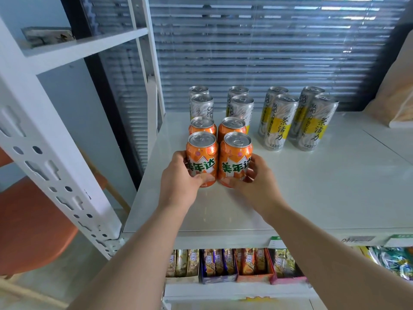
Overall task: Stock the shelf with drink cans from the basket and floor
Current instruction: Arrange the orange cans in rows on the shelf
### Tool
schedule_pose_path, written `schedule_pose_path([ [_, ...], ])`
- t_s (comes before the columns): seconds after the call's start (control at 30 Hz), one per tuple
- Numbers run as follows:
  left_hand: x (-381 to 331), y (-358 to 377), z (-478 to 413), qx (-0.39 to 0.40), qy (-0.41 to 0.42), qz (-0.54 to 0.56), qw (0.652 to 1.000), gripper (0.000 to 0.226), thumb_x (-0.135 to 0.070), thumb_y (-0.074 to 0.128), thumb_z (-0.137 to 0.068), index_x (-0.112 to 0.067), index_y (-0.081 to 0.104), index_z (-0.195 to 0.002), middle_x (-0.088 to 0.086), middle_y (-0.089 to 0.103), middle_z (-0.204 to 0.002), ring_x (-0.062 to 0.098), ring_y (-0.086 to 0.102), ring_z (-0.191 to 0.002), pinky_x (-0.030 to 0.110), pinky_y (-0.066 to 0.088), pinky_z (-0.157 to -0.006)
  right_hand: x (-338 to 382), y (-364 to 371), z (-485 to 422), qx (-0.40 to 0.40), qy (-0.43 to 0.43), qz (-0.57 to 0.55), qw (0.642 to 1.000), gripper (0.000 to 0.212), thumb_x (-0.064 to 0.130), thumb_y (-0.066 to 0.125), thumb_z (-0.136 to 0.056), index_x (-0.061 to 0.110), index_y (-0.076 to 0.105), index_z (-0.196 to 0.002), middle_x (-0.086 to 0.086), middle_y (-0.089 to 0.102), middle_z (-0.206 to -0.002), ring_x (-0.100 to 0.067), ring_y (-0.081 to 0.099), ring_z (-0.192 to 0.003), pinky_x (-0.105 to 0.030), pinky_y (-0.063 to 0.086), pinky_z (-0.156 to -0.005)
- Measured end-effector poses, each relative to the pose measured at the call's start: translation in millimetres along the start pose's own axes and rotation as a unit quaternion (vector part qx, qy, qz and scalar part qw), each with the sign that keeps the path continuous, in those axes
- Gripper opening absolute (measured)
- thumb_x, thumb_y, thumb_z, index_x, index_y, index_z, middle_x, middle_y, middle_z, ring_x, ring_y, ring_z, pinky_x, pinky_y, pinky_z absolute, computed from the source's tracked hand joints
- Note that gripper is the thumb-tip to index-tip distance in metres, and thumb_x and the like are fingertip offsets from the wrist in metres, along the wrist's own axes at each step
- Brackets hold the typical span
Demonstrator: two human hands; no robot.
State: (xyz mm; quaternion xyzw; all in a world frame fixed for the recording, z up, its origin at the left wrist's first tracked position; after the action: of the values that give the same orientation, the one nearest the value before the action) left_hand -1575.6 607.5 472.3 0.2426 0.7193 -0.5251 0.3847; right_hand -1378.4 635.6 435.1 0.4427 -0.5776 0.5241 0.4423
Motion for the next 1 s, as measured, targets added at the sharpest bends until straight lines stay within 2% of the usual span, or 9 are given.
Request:
schedule_pose_path([
  [0.17,0.0,-0.5,-3.0,0.010,-0.004,0.001,1.000,0.068,-0.030,0.086,-0.065,-0.015,0.052,-0.122,0.003,0.065,-0.120,0.021,0.062,-0.106,0.025,0.043,-0.082,-2.4,-1.4,4.4,0.006,0.017,0.024,1.000,0.090,0.028,0.090,-0.062,0.026,0.043,-0.138,0.006,0.066,-0.121,-0.011,0.065,-0.107,-0.043,0.053,-0.096],
  [0.27,-3.4,0.6,-1.7,0.023,-0.003,0.004,1.000,0.069,-0.028,0.087,-0.064,-0.016,0.051,-0.122,0.001,0.065,-0.119,0.021,0.062,-0.106,0.026,0.042,-0.081,-0.9,-10.7,13.6,0.007,0.053,0.034,0.998,0.097,0.027,0.085,-0.071,0.023,0.028,-0.149,-0.003,0.047,-0.146,-0.018,0.049,-0.129,-0.043,0.044,-0.106],
  [0.33,-5.6,1.8,2.0,0.033,0.000,0.011,0.999,0.077,-0.026,0.086,-0.065,-0.015,0.045,-0.129,0.001,0.063,-0.123,0.021,0.060,-0.110,0.024,0.039,-0.084,3.5,-17.8,22.0,0.013,0.070,0.038,0.997,0.094,0.025,0.080,-0.077,0.021,0.023,-0.151,-0.006,0.040,-0.150,-0.019,0.042,-0.135,-0.036,0.043,-0.103],
  [0.47,-3.2,-9.9,14.3,-0.009,-0.004,0.001,1.000,0.084,-0.031,0.083,-0.069,-0.014,0.038,-0.139,0.006,0.056,-0.132,0.024,0.055,-0.117,0.033,0.041,-0.093,17.1,-41.3,43.1,-0.011,0.076,0.054,0.996,0.060,0.024,0.071,-0.085,0.018,0.045,-0.139,-0.004,0.054,-0.129,-0.020,0.054,-0.118,-0.030,0.045,-0.086],
  [0.57,-3.9,-30.9,33.9,-0.078,-0.005,-0.016,0.997,0.066,-0.039,0.081,-0.070,-0.013,0.049,-0.123,0.008,0.060,-0.113,0.026,0.059,-0.101,0.037,0.046,-0.082,27.6,-55.9,63.1,-0.022,0.075,0.059,0.995,0.034,0.024,0.064,-0.090,0.015,0.059,-0.122,0.000,0.062,-0.101,-0.020,0.061,-0.095,-0.040,0.053,-0.086],
  [0.67,-28.5,-32.4,57.1,-0.074,0.027,-0.011,0.997,0.046,-0.039,0.077,-0.075,-0.016,0.054,-0.106,0.003,0.063,-0.096,0.022,0.060,-0.087,0.031,0.043,-0.071,39.2,-73.3,90.1,-0.040,0.067,0.038,0.996,0.016,0.023,0.059,-0.094,0.014,0.064,-0.106,-0.004,0.068,-0.088,-0.019,0.063,-0.081,-0.037,0.053,-0.076],
  [0.77,-61.7,-16.2,79.8,-0.041,0.059,0.013,0.997,0.034,-0.037,0.074,-0.077,-0.016,0.055,-0.097,-0.004,0.061,-0.080,0.019,0.058,-0.078,0.029,0.042,-0.070,42.5,-93.9,120.0,-0.058,0.063,0.036,0.996,0.015,0.025,0.054,-0.097,0.013,0.064,-0.096,-0.009,0.071,-0.090,-0.016,0.063,-0.077,-0.034,0.052,-0.073],
  [0.87,-83.2,26.9,111.3,0.012,0.059,0.023,0.998,0.028,-0.033,0.069,-0.082,-0.014,0.057,-0.099,-0.012,0.054,-0.070,0.016,0.056,-0.076,0.027,0.042,-0.071,20.5,-130.5,153.8,-0.097,0.074,0.037,0.992,0.021,0.029,0.053,-0.097,0.012,0.065,-0.095,-0.011,0.070,-0.086,-0.016,0.060,-0.071,-0.031,0.049,-0.063],
  [1.0,-96.1,98.0,161.3,0.079,0.058,0.026,0.995,0.024,-0.034,0.065,-0.086,-0.016,0.057,-0.099,-0.010,0.056,-0.076,0.017,0.057,-0.080,0.026,0.042,-0.071,-28.8,-203.7,196.8,-0.167,0.111,0.030,0.979,0.022,0.026,0.054,-0.095,0.012,0.065,-0.080,-0.009,0.066,-0.069,-0.015,0.053,-0.059,-0.029,0.041,-0.057],
])
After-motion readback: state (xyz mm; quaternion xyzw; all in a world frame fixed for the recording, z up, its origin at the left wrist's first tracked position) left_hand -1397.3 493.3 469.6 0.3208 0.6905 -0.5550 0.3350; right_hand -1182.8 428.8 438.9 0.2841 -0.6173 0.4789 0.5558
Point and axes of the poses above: each hand's wrist, its own z-axis away from the middle knuckle, its own y-axis out of the palm, x = y × z, the point moved 10 cm from there along -z, towards the middle knuckle
